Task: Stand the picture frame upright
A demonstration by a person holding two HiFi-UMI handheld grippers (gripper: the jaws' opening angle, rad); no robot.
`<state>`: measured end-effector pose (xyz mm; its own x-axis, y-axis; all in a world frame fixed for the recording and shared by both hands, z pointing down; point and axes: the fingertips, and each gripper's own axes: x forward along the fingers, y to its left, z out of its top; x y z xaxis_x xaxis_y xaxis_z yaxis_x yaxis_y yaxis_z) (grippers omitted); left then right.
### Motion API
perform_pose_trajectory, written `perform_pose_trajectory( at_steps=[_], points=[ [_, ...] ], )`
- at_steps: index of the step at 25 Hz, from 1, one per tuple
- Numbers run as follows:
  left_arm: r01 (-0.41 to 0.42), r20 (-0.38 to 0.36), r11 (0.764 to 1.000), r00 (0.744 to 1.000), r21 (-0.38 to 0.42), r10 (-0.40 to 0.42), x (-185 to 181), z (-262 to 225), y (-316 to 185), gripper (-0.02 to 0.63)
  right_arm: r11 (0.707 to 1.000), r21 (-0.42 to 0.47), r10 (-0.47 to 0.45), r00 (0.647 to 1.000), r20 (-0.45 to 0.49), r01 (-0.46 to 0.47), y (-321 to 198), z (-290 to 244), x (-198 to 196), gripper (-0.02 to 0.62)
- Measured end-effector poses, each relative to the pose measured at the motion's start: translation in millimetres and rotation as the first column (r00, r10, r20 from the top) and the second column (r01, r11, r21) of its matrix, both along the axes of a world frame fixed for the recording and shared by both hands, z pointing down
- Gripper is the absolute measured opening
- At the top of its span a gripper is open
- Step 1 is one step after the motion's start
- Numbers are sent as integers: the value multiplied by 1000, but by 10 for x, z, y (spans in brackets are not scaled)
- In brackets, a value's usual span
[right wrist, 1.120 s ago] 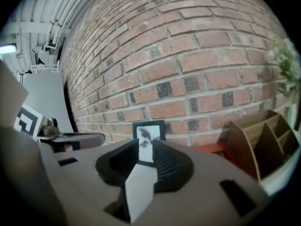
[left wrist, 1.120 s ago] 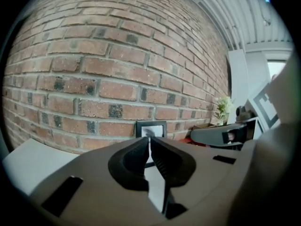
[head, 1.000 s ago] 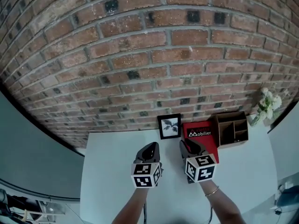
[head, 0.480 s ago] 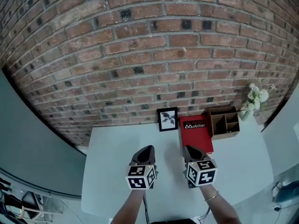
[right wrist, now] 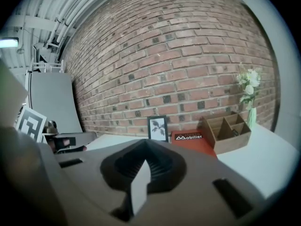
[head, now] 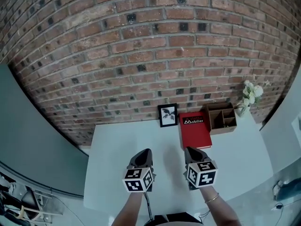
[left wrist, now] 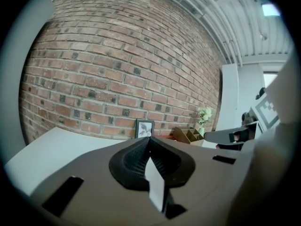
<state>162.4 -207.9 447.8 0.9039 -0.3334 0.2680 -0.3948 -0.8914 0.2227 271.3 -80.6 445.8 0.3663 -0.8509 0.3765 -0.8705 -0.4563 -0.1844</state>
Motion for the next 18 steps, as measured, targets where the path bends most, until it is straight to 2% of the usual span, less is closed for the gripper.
perform_pose_trajectory(
  at_steps=[8, 18],
  points=[
    [2, -1, 1000, 1000, -5, -2, -142, -42, 60, -6, 1000, 7, 20, 1000, 10, -20, 112, -36, -107, 3],
    [-1, -4, 1000, 1000, -6, 1, -73, -42, -9, -6, 1000, -3, -1, 1000, -7, 1, -10, 1, -94, 3]
  ],
)
